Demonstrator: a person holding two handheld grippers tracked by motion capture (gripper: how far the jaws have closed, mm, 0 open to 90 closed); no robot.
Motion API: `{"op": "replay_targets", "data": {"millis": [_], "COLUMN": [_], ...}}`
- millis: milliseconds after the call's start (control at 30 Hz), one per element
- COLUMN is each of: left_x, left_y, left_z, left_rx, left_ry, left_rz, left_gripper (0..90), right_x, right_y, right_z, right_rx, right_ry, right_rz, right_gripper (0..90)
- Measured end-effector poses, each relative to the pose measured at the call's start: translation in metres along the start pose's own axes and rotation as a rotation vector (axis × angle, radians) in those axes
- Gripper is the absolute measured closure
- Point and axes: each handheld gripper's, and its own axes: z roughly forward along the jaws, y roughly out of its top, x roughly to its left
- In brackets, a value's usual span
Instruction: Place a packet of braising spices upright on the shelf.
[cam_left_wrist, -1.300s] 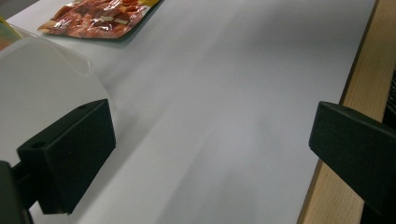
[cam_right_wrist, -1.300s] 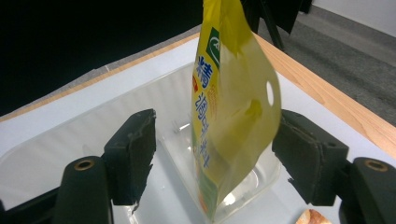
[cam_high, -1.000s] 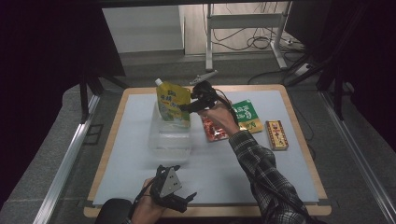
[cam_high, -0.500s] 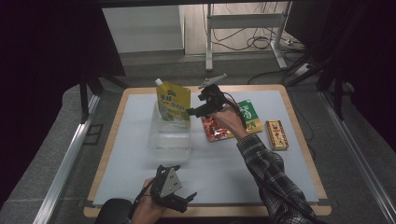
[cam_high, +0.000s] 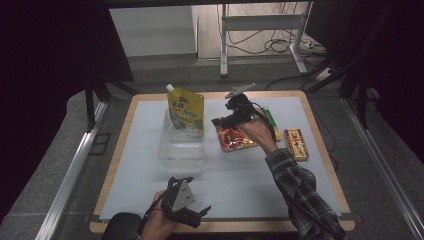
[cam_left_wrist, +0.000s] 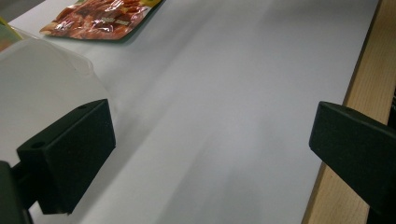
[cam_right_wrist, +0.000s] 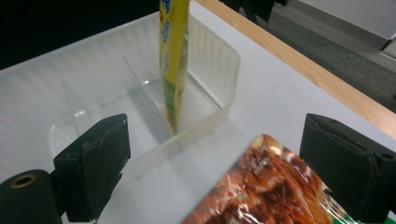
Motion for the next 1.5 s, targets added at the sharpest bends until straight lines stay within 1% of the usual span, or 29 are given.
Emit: {"op": "replay_targets", "data": {"millis": [167,233,367,433,633,867,1033,1100,1300,1400,1500], "left_x": [-0.001,-0.002,-0.003,-0.003,-0.002,-0.003,-0.003,-0.003,-0.003,-0.003,-0.003], "left_y": [0.000,0.001,0.001,0.001,0.001,0.001,0.001,0.001,0.001,0.001,0.000], "left_z": [0.000,-0.001,0.000,0.000,0.000,0.001,0.001,0.001,0.001,0.002,0.002], "left_rx": [-0.009,-0.015,-0.012,-0.014,-0.017,-0.016,-0.016,-0.015,-0.012,-0.011,-0.010], "left_ry": [0.000,-0.003,-0.001,0.002,0.004,0.003,0.005,0.004,0.003,0.003,0.002], "left_rz": [0.007,0.014,0.020,0.020,0.019,0.025,0.025,0.026,0.029,0.026,0.027], "left_gripper": [0.1,0.0,0.0,0.0,0.0,0.0,0.0,0.0,0.0,0.0,0.0], "right_x": [-0.006,-0.010,-0.018,-0.023,-0.036,-0.054,-0.065,-0.071,-0.085,-0.091,-0.097], "right_y": [-0.011,-0.017,-0.028,-0.034,-0.050,-0.073,-0.087,-0.093,-0.111,-0.118,-0.125], "right_z": [-0.009,-0.012,-0.019,-0.024,-0.033,-0.039,-0.041,-0.042,-0.043,-0.043,-0.041], "right_rx": [0.004,0.010,0.021,0.025,0.044,0.066,0.087,0.092,0.107,0.126,0.143], "right_ry": [-0.028,-0.035,-0.057,-0.069,-0.108,-0.143,-0.172,-0.181,-0.207,-0.223,-0.229], "right_rz": [-0.008,-0.003,0.015,0.032,0.063,0.113,0.138,0.162,0.207,0.228,0.257], "right_gripper": [8.8,8.8,8.8,8.8,8.8,9.1,9.2,9.2,9.2,9.2,9.2]}}
